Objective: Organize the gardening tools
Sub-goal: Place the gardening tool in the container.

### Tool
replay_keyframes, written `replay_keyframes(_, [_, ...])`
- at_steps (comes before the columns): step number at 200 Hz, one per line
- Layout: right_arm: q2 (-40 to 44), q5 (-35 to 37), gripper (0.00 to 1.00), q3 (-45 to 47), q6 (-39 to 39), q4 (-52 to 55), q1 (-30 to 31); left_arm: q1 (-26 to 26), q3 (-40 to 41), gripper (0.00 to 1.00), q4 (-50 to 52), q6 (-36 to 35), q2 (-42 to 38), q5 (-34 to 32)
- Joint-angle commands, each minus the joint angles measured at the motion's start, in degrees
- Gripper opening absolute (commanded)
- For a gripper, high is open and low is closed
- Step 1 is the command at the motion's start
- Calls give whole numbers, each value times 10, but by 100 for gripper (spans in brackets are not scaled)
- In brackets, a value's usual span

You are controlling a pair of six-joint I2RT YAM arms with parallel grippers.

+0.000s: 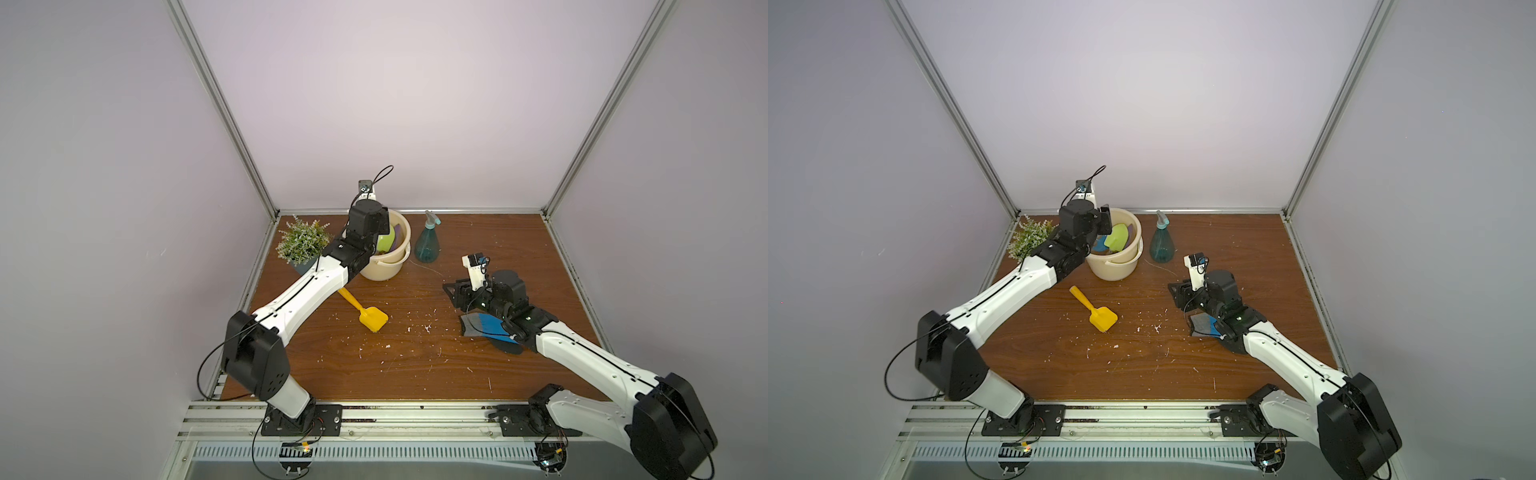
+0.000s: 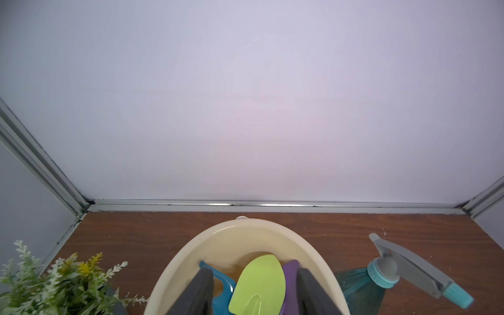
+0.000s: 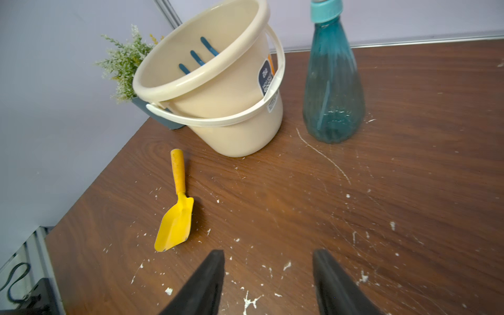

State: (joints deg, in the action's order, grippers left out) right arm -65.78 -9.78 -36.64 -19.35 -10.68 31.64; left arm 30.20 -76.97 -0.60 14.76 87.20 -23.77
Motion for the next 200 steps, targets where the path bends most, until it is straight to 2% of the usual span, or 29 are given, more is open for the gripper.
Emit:
replay_keyframes(1, [-28, -55, 59, -28, -13, -44, 18, 19, 65, 54, 27, 4, -52, -9])
replay_keyframes(29, [-81, -110, 59, -23, -44, -94, 44, 37, 155, 54, 45, 33, -130, -35])
replay_keyframes(75, [-151, -111, 60, 8, -112, -207, 93, 49, 287, 54, 42, 91, -254, -41])
replay_keyframes(138, [-264, -88, 59, 9, -211, -337, 151, 49, 403, 54, 68, 146, -350, 44])
replay_keyframes(160, [-311, -88, 59, 9, -248, -388, 165, 50, 437, 54, 78, 165, -381, 54])
replay_keyframes(200, [-371, -88, 58, 1, -286, -446, 183, 50, 445, 54, 111, 163, -414, 49])
